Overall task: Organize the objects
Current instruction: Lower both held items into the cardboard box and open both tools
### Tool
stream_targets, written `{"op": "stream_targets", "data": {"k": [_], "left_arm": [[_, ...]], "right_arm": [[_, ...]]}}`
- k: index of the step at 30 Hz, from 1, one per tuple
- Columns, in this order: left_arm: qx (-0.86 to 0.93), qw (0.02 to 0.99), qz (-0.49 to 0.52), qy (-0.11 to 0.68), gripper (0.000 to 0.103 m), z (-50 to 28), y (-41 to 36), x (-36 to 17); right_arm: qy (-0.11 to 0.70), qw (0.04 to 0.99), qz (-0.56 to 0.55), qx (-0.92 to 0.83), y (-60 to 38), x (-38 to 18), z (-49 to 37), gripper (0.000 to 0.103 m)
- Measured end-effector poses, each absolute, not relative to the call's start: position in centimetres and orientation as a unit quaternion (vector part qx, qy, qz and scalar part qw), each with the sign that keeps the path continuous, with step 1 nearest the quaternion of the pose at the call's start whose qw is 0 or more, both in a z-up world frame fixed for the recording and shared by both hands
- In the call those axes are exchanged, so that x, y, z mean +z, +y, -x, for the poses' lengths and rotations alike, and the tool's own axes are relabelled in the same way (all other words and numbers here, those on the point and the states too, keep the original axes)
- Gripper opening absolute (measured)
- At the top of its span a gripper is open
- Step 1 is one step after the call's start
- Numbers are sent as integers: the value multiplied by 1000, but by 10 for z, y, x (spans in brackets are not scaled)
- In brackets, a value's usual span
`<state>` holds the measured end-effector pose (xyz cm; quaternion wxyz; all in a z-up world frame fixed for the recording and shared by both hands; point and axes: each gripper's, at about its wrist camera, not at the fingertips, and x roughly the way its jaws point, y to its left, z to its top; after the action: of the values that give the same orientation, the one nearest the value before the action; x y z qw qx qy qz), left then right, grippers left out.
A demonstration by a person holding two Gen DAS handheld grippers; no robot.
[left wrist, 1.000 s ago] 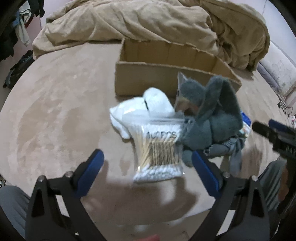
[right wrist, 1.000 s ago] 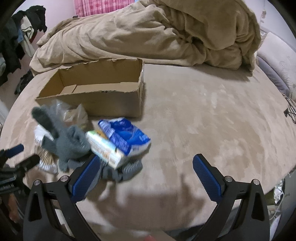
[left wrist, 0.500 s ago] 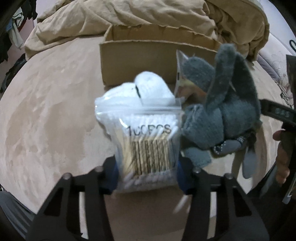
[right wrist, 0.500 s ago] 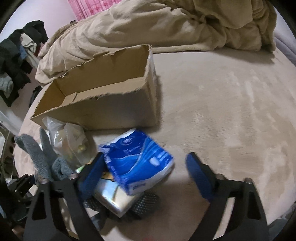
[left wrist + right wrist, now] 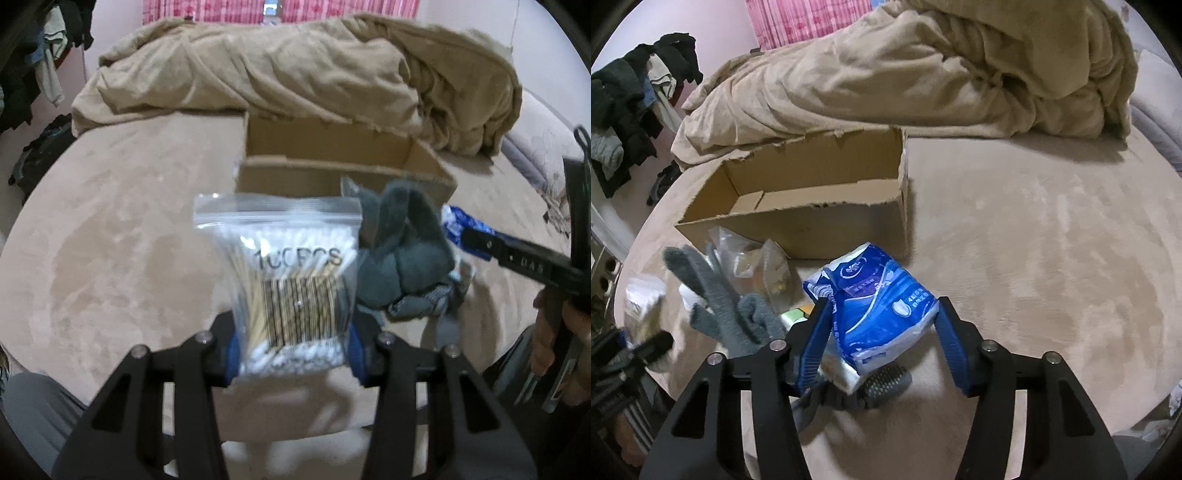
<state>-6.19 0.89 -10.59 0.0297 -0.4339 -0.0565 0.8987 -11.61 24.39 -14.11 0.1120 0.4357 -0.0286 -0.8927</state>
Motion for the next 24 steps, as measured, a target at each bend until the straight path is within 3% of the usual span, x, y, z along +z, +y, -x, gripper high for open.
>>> {"op": "stream_targets", "data": {"k": [2,5,9,17,24], "left_arm": [[904,31,422,-59,46,62,6,-94],[912,33,405,-62,46,66,3,-77],[921,37,382,-68,46,86,1,-59],[926,45,364,-92,46,143,10,-47],[908,67,400,-105,46,204,34,-76]], "right_arm": [[-24,110,-427,-897,247,-131,111,50],[-27,111,-414,-903,250,-116,106,50],[-40,124,-394,-910,253,-96,110,41],[-32,146,-365,-919,239,-73,142,41],[-31,162,-371,-914,225,-90,204,41]]}}
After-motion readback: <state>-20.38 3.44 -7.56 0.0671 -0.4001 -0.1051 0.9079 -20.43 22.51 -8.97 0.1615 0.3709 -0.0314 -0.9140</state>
